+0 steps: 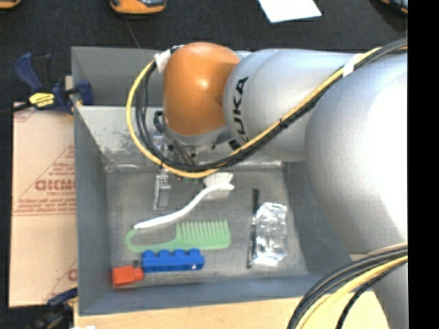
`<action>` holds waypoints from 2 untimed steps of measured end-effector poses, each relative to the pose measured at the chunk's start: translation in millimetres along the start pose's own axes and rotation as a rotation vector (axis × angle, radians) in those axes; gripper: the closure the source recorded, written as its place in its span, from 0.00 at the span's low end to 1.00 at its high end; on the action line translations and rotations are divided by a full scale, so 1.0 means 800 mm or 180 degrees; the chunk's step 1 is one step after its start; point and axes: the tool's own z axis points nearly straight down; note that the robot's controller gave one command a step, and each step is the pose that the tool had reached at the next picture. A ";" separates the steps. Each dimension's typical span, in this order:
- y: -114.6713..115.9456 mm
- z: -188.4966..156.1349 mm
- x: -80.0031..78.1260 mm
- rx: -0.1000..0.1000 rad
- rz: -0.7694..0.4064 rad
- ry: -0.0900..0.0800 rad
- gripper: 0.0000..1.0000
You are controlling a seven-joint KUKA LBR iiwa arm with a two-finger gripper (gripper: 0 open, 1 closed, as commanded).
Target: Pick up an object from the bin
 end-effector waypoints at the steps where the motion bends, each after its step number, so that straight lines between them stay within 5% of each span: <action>1: -0.001 -0.007 -0.003 -0.0005 0.0012 -0.0026 0.00; 2: -0.057 0.071 -0.011 0.0002 -0.0522 -0.0036 0.00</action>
Offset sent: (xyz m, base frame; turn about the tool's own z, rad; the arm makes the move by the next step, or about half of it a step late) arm 0.0100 -0.0686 -0.0930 -0.2523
